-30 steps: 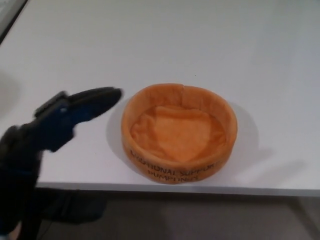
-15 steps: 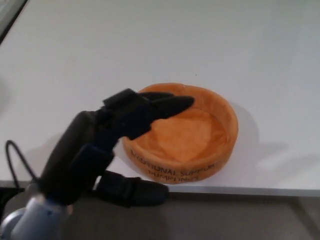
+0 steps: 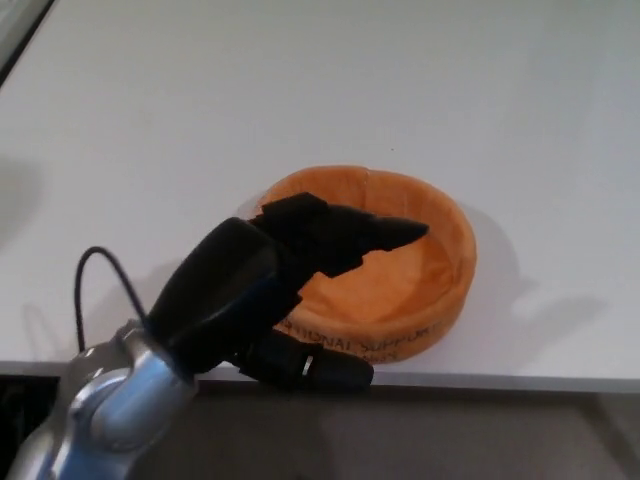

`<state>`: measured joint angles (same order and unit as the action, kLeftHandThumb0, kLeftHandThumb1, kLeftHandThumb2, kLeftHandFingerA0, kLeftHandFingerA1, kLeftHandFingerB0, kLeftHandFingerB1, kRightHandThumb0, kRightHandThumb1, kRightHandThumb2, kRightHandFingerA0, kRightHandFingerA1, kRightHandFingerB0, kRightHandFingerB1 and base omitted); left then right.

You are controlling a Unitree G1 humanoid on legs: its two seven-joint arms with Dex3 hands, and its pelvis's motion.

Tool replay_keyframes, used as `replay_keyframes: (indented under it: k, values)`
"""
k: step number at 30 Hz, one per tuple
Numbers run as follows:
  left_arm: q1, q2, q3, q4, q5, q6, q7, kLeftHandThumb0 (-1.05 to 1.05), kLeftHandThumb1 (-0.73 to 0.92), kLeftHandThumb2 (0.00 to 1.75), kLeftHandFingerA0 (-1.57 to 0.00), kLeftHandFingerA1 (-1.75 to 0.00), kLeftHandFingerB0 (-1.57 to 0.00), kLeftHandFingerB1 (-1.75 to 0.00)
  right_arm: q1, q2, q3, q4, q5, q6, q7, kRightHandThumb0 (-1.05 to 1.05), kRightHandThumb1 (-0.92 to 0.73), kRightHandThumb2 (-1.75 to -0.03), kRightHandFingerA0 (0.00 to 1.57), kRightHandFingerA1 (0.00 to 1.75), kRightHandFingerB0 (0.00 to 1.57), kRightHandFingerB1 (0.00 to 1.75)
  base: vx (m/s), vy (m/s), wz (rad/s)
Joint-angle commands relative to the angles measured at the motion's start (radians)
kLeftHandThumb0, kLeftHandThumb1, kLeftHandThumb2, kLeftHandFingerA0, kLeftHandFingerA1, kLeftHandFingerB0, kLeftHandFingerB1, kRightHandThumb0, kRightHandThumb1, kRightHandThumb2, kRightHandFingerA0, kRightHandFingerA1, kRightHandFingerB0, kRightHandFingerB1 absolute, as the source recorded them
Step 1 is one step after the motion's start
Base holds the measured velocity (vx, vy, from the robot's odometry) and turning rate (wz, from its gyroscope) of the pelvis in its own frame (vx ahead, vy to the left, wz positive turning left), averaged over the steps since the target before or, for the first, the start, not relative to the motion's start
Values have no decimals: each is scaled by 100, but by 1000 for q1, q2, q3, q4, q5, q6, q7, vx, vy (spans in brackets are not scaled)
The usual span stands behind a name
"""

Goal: A soft plate is kept in the center of the table close to the robot and the robot uses its left hand to pick up the plate, turns it upside down and places it back on the table

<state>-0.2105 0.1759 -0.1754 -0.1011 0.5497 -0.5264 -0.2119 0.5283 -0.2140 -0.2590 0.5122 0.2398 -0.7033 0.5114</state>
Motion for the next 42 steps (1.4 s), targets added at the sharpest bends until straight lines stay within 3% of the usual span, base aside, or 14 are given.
replay_keyframes:
  k: [1,15,18,19,20,21,28,29,30,31,36,38,41,42]
  values:
    - [-111,48,-98,179,306,159,90,-99,65,73,-38,-39,-31,-34,8,-24,-5,-20,20,10,21,-67,-88,-67,35,44,28,32,0,0,0]
    - [-324,77,-218,405,393,342,45,-98,63,75,-39,-41,-32,-36,18,-28,19,-52,-7,-3,14,-67,-88,-67,34,44,27,33,0,0,0]
    - [-325,97,-264,421,412,347,39,-92,75,64,-40,-36,-34,-32,32,-29,25,-82,-7,9,12,-67,-89,-67,36,45,29,34,0,0,0]
    - [-324,102,-280,429,418,351,33,-91,57,98,-32,-47,-25,-42,34,-28,26,-86,-1,12,15,-66,-88,-67,37,46,30,34,0,0,0]
    - [-324,103,-295,439,422,354,30,-91,57,98,-32,-47,-25,-42,34,-27,25,-89,6,15,16,-66,-88,-67,37,46,30,34,0,0,0]
    - [-327,108,-315,450,435,361,28,-92,73,63,-39,-36,-35,-32,32,-33,25,-91,7,22,18,-67,-88,-67,35,45,28,33,0,0,0]
    - [-342,131,-400,470,480,389,21,-93,76,64,-38,-37,-34,-31,1,-41,21,-71,3,20,11,-69,-88,-67,37,45,28,34,0,0,0]
    - [-341,129,-405,474,477,393,24,-93,60,102,-31,-47,-26,-42,-6,-43,19,-62,6,18,15,-68,-88,-67,37,45,28,34,0,0,0]
    - [-341,129,-408,475,474,396,26,-93,60,102,-31,-47,-26,-42,-9,-44,18,-57,7,17,16,-68,-88,-67,37,45,28,34,0,0,0]
    - [-331,125,-414,475,467,392,31,-93,76,64,-36,-38,-32,-31,-1,-45,16,-59,15,13,25,-66,-88,-67,37,46,29,34,0,0,0]
    - [-323,138,-446,469,480,391,23,-93,77,64,-37,-36,-32,-31,-3,-37,18,-53,31,20,38,-67,-87,-66,38,46,30,34,0,0,0]
    - [-328,148,-463,468,497,390,21,-98,67,77,-34,-40,-28,-34,-11,-34,22,-51,20,18,31,-67,-88,-66,37,48,29,36,0,0,0]
    - [-345,164,-513,463,572,398,43,-89,76,64,-47,-37,-36,-32,-8,-31,25,-55,2,18,16,-66,-89,-67,37,47,27,35,0,0,0]
    - [-344,161,-534,459,620,425,89,-83,55,97,-59,-63,-46,-50,-8,-30,24,-53,5,18,17,-66,-89,-67,36,46,27,34,0,0,0]
